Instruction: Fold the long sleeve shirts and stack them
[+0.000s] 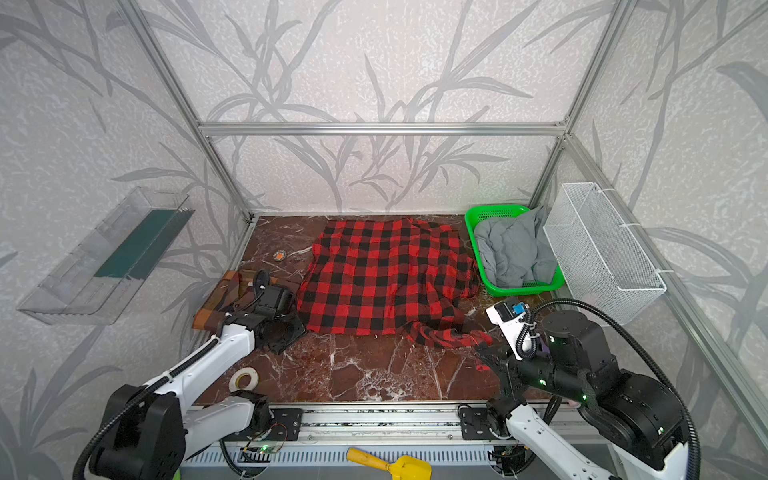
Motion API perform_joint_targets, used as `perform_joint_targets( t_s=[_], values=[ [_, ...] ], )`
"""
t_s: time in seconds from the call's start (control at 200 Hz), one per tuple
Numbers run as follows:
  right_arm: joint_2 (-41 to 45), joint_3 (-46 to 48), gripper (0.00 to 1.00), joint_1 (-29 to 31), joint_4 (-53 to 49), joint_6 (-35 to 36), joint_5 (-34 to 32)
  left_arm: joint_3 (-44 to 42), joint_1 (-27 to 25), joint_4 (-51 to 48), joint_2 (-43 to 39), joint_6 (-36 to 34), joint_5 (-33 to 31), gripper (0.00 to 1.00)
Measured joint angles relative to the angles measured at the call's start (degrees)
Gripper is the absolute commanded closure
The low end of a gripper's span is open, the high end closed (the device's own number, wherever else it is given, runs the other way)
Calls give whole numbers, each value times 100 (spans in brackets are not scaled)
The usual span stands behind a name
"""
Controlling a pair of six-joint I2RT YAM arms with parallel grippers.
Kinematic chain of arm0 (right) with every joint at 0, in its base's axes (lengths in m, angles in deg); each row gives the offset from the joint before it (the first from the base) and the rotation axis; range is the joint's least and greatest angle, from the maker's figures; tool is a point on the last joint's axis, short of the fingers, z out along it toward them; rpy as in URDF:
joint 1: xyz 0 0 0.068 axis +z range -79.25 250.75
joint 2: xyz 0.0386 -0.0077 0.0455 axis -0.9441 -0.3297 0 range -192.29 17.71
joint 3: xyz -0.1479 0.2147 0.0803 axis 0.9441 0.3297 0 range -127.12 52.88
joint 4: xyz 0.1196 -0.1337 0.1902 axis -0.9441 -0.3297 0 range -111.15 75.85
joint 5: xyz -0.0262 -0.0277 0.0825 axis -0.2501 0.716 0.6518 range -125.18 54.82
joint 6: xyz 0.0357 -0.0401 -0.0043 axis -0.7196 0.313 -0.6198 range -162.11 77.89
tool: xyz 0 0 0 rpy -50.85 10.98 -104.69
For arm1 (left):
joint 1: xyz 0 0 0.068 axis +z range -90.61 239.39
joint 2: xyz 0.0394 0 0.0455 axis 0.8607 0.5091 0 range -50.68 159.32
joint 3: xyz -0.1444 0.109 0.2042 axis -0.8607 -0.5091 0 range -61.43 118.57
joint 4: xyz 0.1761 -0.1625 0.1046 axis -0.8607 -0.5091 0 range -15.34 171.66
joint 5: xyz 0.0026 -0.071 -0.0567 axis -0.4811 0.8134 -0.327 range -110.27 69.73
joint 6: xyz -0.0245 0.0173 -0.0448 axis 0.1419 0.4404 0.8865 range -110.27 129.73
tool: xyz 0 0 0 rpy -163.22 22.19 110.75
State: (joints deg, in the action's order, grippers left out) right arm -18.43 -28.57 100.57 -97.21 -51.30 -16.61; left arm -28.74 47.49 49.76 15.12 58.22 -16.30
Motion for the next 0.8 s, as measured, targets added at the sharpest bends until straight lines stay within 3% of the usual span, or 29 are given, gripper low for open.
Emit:
perform_joint_targets(
  t_s=[0.29,0.66,0.8],
  values=[
    [149,11,100,70,-85,98,201,-146,35,629,485,4,-9,54],
    [225,289,100,164,-83,177,238,-457,66,1327,350,2,-369,55],
    [238,431,100,168,-79,179,245,-509,85,1523,350,4,-442,62]
  ],
)
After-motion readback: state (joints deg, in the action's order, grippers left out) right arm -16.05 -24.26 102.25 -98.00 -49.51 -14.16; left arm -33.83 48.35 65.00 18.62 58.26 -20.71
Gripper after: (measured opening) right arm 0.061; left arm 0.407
